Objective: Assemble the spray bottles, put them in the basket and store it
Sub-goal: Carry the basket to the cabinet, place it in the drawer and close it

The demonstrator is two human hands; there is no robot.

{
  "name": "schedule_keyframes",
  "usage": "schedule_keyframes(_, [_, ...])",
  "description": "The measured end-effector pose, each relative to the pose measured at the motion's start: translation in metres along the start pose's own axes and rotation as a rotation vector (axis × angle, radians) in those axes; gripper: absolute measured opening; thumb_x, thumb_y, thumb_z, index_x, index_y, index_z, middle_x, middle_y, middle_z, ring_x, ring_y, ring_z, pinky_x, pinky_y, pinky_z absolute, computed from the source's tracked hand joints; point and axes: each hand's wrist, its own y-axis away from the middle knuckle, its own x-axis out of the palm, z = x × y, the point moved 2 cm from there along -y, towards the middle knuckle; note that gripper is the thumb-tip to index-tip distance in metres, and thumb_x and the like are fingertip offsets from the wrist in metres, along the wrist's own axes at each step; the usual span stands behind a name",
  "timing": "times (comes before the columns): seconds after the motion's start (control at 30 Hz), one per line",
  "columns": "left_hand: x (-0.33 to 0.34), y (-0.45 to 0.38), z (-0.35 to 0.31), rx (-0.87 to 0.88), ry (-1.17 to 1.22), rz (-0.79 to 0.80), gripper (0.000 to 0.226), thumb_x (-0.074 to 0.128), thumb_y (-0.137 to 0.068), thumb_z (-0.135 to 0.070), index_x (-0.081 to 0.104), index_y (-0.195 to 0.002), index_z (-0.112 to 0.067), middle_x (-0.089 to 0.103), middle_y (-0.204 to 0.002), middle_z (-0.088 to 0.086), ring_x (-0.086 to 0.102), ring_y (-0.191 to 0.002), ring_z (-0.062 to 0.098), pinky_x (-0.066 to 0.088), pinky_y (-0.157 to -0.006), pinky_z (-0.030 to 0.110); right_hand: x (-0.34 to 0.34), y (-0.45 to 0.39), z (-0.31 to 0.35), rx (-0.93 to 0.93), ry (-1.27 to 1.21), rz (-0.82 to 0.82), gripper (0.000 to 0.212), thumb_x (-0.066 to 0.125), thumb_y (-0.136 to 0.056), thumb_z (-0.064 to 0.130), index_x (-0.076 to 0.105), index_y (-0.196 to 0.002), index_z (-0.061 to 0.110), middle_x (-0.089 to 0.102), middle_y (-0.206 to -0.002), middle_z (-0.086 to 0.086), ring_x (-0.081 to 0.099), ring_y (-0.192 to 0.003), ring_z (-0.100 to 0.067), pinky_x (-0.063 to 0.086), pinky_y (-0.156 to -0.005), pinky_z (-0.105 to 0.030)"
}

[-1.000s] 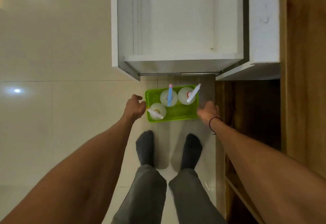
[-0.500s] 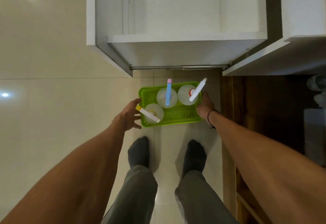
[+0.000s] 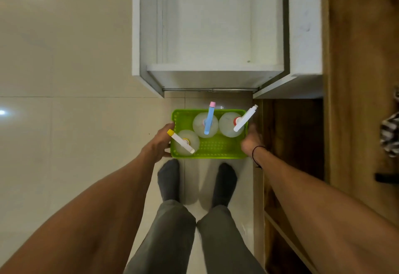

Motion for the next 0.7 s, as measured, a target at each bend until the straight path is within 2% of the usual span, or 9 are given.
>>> schedule_keyframes(0.07, [-0.001,0.039,-0.008,-0.005,-0.015,0.002,0.058,0.036,-0.108,-0.058,0.054,-0.147,-0.019,0.062,-0.144,0.016,0.059,-0.131,0.035,0.051,-0.099,0.051,-0.018,0.032,0.008,-0.003,0.018,0.004,0.060,0.039,-0.100,0.003,0.035,-0.156,0.025,0.049,-0.144,-0.022,0.051,-0.134,-0.044,0.047,-0.104,-0.047])
schedule_keyframes(0.13, [-0.005,0.082,-0.019,0.003,-0.025,-0.012,0.058,0.036,-0.109,-0.057,0.050,-0.151,-0.021,0.060,-0.146,0.017,0.057,-0.134,0.037,0.049,-0.102,0.053,-0.037,0.066,0.021,-0.009,0.009,0.007,0.051,0.039,-0.101,0.006,0.041,-0.150,0.020,0.050,-0.141,-0.023,0.053,-0.128,-0.043,0.046,-0.093,-0.041])
schedule_keyframes(0.2, [-0.009,0.124,-0.029,0.017,-0.038,-0.030,0.056,0.037,-0.109,-0.057,0.048,-0.153,-0.023,0.059,-0.148,0.017,0.056,-0.135,0.039,0.048,-0.106,0.056,-0.055,0.099,0.035,-0.006,-0.022,0.003,0.042,0.041,-0.104,0.013,0.044,-0.146,0.019,0.051,-0.138,-0.021,0.054,-0.125,-0.040,0.043,-0.088,-0.037])
schedule_keyframes(0.37, [-0.024,0.214,-0.058,0.017,-0.010,-0.038,0.056,0.037,-0.110,-0.056,0.048,-0.152,-0.021,0.057,-0.149,0.018,0.056,-0.135,0.040,0.048,-0.110,0.061,-0.105,0.174,0.078,0.016,-0.070,0.018,0.037,0.040,-0.107,0.025,0.045,-0.143,0.018,0.052,-0.134,-0.019,0.055,-0.121,-0.039,0.041,-0.087,-0.037])
schedule_keyframes(0.43, [-0.029,0.241,-0.075,0.018,-0.019,-0.033,0.052,0.038,-0.109,-0.056,0.052,-0.144,-0.021,0.058,-0.147,0.017,0.057,-0.132,0.038,0.050,-0.106,0.059,-0.124,0.195,0.095,0.033,-0.100,0.007,0.037,0.039,-0.107,0.029,0.045,-0.142,0.018,0.051,-0.136,-0.019,0.053,-0.117,-0.038,0.041,-0.089,-0.039])
schedule_keyframes(0.57, [-0.033,0.274,-0.115,0.035,-0.065,-0.005,0.046,0.042,-0.107,-0.055,0.060,-0.133,-0.022,0.063,-0.139,0.014,0.062,-0.118,0.033,0.053,-0.092,0.049,-0.154,0.215,0.124,-0.004,-0.062,0.036,0.038,0.037,-0.105,0.018,0.042,-0.143,0.017,0.051,-0.134,-0.021,0.054,-0.109,-0.038,0.042,-0.083,-0.042])
schedule_keyframes(0.6, [-0.034,0.279,-0.125,0.047,-0.077,0.000,0.046,0.043,-0.106,-0.056,0.061,-0.132,-0.023,0.065,-0.137,0.013,0.063,-0.116,0.032,0.053,-0.090,0.048,-0.160,0.217,0.130,-0.012,-0.071,0.034,0.039,0.037,-0.105,0.017,0.041,-0.144,0.017,0.051,-0.134,-0.021,0.054,-0.109,-0.038,0.042,-0.083,-0.042])
schedule_keyframes(0.7, [-0.032,0.287,-0.160,0.080,-0.102,0.001,0.048,0.041,-0.105,-0.059,0.064,-0.130,-0.025,0.069,-0.130,0.008,0.064,-0.115,0.029,0.052,-0.091,0.047,-0.180,0.213,0.149,-0.015,-0.100,0.037,0.043,0.040,-0.106,0.017,0.040,-0.149,0.018,0.050,-0.141,-0.023,0.054,-0.127,-0.043,0.044,-0.089,-0.042])
